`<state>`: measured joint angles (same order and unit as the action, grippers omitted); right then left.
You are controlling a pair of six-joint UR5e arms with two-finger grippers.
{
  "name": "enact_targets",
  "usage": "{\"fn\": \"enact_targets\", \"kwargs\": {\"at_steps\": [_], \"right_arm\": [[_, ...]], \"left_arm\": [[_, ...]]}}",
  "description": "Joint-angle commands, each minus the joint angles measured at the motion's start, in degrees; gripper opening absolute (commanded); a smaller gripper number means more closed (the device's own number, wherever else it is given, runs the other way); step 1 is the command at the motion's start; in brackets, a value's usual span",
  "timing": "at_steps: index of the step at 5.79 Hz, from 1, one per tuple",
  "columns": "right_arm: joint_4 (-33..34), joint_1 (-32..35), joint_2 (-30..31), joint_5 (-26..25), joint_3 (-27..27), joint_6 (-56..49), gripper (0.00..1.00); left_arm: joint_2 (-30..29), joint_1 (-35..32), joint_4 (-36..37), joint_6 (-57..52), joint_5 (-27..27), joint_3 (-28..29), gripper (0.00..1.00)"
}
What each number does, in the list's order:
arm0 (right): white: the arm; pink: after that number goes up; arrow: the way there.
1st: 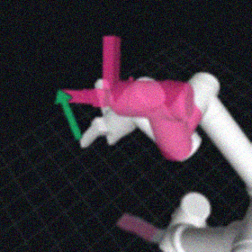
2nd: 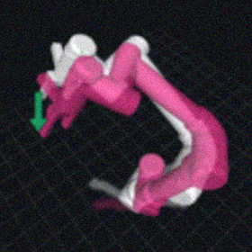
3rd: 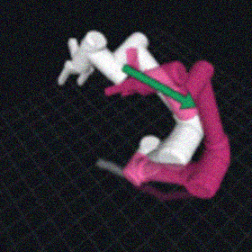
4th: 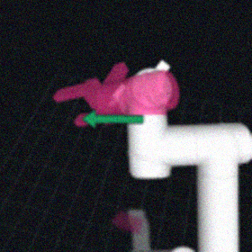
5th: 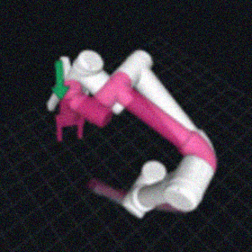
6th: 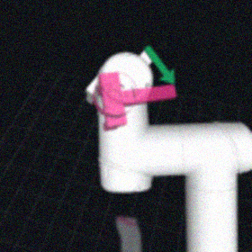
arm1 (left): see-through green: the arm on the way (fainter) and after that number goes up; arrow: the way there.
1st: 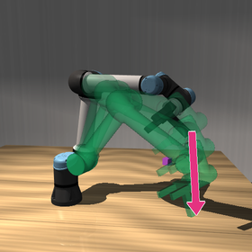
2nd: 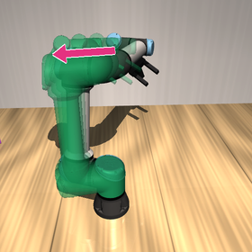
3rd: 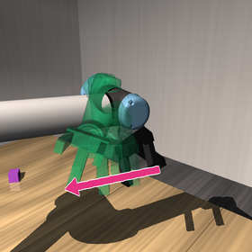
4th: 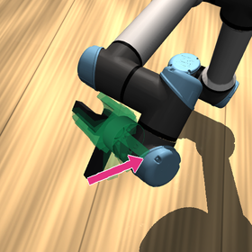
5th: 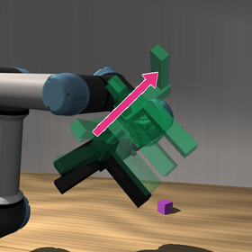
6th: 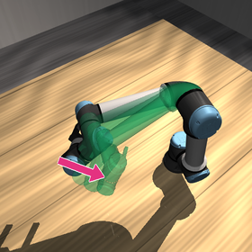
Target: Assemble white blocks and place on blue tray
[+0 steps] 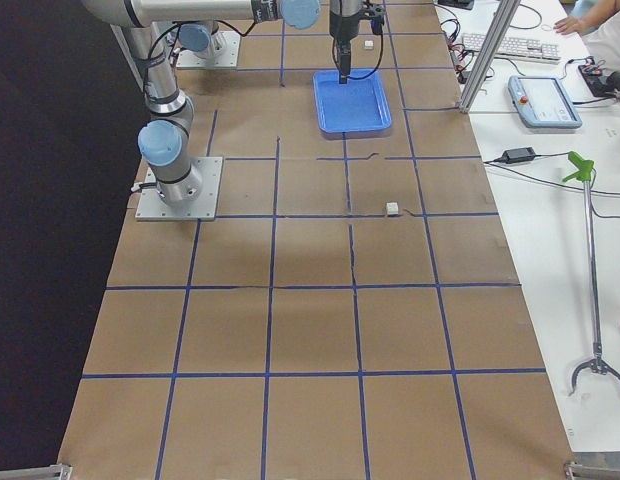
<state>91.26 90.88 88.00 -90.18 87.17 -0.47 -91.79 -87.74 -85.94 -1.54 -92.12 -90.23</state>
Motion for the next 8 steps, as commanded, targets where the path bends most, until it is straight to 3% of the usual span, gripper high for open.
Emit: {"fn": "enact_targets", "kwargs": {"at_steps": [1, 4, 6, 8], "right_arm": [[0.0, -0.1, -0.1, 0.0, 0.0, -1.5, 1.00], [0.6, -1.8, -0.5, -1.0, 0.1, -29.2, 1.00], [1.6, -6.0, -1.9, -0.2, -0.1, -59.4, 1.00], [2.2, -11.7, -4.2, 0.2, -0.6, -91.9, 1.00]], "left_arm": [[-7.1, 6.4, 5.0, -6.7, 0.1, -0.3, 0.99], [-27.1, 8.3, 29.4, -11.8, -0.3, -0.3, 0.99], [-32.9, 8.3, 35.2, -12.7, -0.3, 0.4, 0.99], [-33.2, 8.4, 35.2, -14.9, -0.3, -0.4, 0.98]]}}
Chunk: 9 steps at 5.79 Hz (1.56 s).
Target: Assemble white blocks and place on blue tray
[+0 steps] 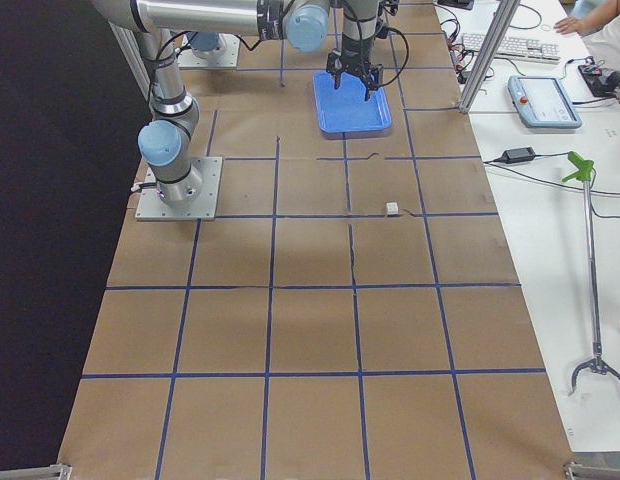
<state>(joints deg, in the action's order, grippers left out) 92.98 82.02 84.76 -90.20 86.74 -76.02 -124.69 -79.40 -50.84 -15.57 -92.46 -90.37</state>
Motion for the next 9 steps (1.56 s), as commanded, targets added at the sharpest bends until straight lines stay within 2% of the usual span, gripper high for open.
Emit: {"fn": "enact_targets", "kwargs": {"at_steps": [1, 2, 3, 4, 5, 6, 7, 8, 9], "right_arm": [[2.4, -6.7, -3.0, 1.2, -0.5, -28.1, 1.00], [3.5, -10.9, -5.9, 6.0, -1.2, -35.4, 1.00], [3.5, -15.4, -9.8, 11.5, -1.3, -38.5, 1.00], [4.0, -20.2, -13.8, 17.2, -1.3, -41.4, 1.00], [7.0, -22.7, -18.8, 23.3, -1.3, -43.6, 1.00], [10.0, -24.4, -23.9, 26.5, -1.3, -46.1, 1.00], [12.3, -24.6, -28.0, 28.6, -1.9, -48.6, 1.00], [13.5, -24.6, -31.5, 31.1, -3.6, -49.9, 1.00], [13.5, -24.6, -34.3, 32.1, -5.0, -52.1, 1.00]], "left_arm": [[-0.6, 0.0, -0.2, -1.2, 0.0, -0.3, 0.76], [-1.4, 0.0, -0.4, -1.2, 0.0, -0.3, 0.73], [-1.4, 0.0, -0.5, -1.3, 0.0, -0.1, 0.57], [-1.3, 0.0, -0.3, -1.4, -0.1, 0.0, 0.21], [-0.5, 0.0, -0.5, -1.7, -0.1, 1.2, 0.01], [1.7, -0.1, -0.5, -7.4, -0.4, 0.5, 0.00], [4.6, -1.2, -0.8, -20.2, -0.1, 0.0, 0.00], [6.8, -6.7, -1.2, -32.8, 0.5, -0.6, 0.00], [7.8, -14.2, -1.2, -36.1, 0.4, -1.3, 0.00]]}}
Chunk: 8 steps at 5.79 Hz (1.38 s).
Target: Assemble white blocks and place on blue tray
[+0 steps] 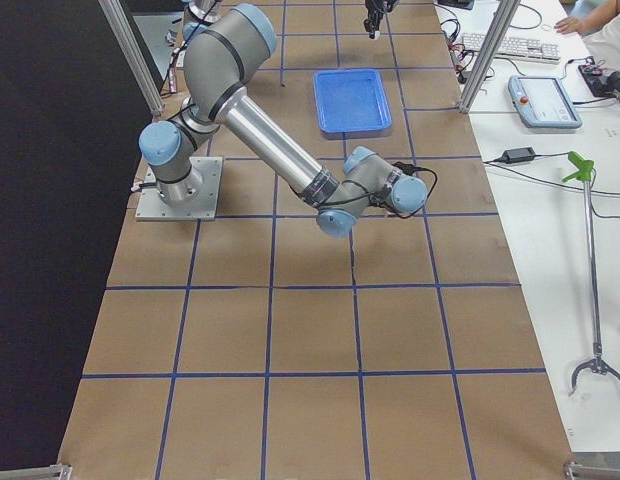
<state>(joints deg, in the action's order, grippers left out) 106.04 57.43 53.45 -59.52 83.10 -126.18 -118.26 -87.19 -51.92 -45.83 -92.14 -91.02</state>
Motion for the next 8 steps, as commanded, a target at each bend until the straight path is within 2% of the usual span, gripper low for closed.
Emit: {"fn": "enact_targets", "kwargs": {"at_steps": [1, 3, 4, 5, 6, 7, 8], "right_arm": [[0.3, 0.1, -4.0, 1.5, -1.4, -2.8, 1.00], [0.2, 1.0, -6.1, 2.9, -1.1, -4.4, 1.00], [0.2, 1.6, -6.1, 2.9, -1.2, -4.4, 1.00], [0.2, 1.7, -6.2, 2.9, -1.1, -4.4, 0.92], [0.7, 1.7, -6.1, 2.9, -1.2, -4.4, 0.67], [0.8, 1.7, -6.1, 2.8, -1.3, -4.3, 0.62], [0.9, 1.7, -6.0, 2.8, -1.3, -4.3, 0.62]], "left_arm": [[-0.3, -12.7, 0.0, -11.0, 0.2, -1.5, 0.00], [-0.2, -18.7, 0.3, -17.9, 0.3, -4.4, 0.00], [-1.2, -21.2, 0.5, -17.4, 0.5, -5.0, 0.00], [-1.3, -22.3, 0.6, -17.7, 0.5, -5.5, 0.00], [-1.6, -22.3, 0.7, -17.5, 0.5, -5.4, 0.00], [-2.0, -22.3, 0.8, -18.0, 0.5, -5.3, 0.02], [-3.5, -22.3, 1.9, -17.8, 0.5, -5.2, 0.03]]}}
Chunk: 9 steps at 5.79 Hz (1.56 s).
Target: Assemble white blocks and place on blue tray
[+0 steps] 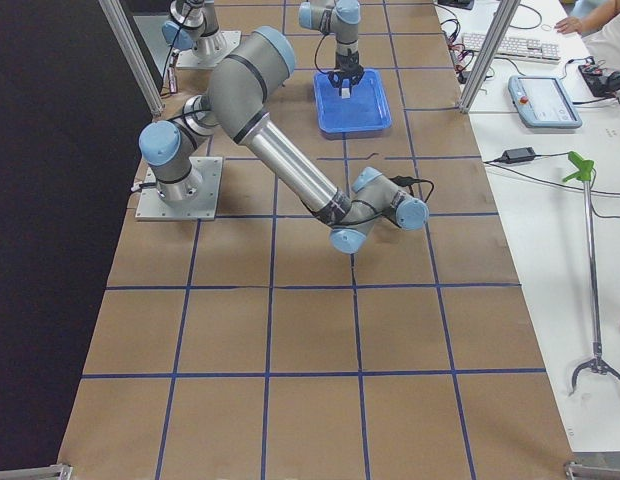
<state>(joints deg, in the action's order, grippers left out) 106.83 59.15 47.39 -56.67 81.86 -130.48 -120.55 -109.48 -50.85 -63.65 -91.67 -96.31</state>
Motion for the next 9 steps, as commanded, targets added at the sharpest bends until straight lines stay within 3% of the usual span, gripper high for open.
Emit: {"fn": "enact_targets", "kwargs": {"at_steps": [1, 2, 3, 5, 7, 9], "right_arm": [[0.4, -0.1, 0.1, 0.0, -0.1, 0.0, 0.48], [0.4, -0.1, 0.2, 0.0, -0.2, 0.0, 0.38], [0.4, -0.1, 0.2, 0.0, -0.2, -0.1, 0.27], [0.6, 0.0, 3.0, 0.2, -0.6, 0.7, 0.23], [-5.1, 2.1, 10.6, 1.8, 1.2, 1.1, 0.23], [-5.1, 8.1, 17.8, 2.3, 9.3, 4.4, 0.23]], "left_arm": [[-1.7, 0.0, 1.8, -0.2, 0.0, 0.2, 0.09], [-2.1, -0.1, 2.2, -0.1, 0.7, 0.1, 0.98], [-2.0, -0.1, 2.1, -0.2, 3.7, 0.0, 0.99], [1.3, 0.0, -3.3, 0.0, 3.0, 1.8, 0.99], [17.3, 4.9, -25.9, 0.6, 2.9, 5.1, 0.99], [28.8, 10.1, -36.9, 15.0, 2.7, 4.7, 0.99]]}}
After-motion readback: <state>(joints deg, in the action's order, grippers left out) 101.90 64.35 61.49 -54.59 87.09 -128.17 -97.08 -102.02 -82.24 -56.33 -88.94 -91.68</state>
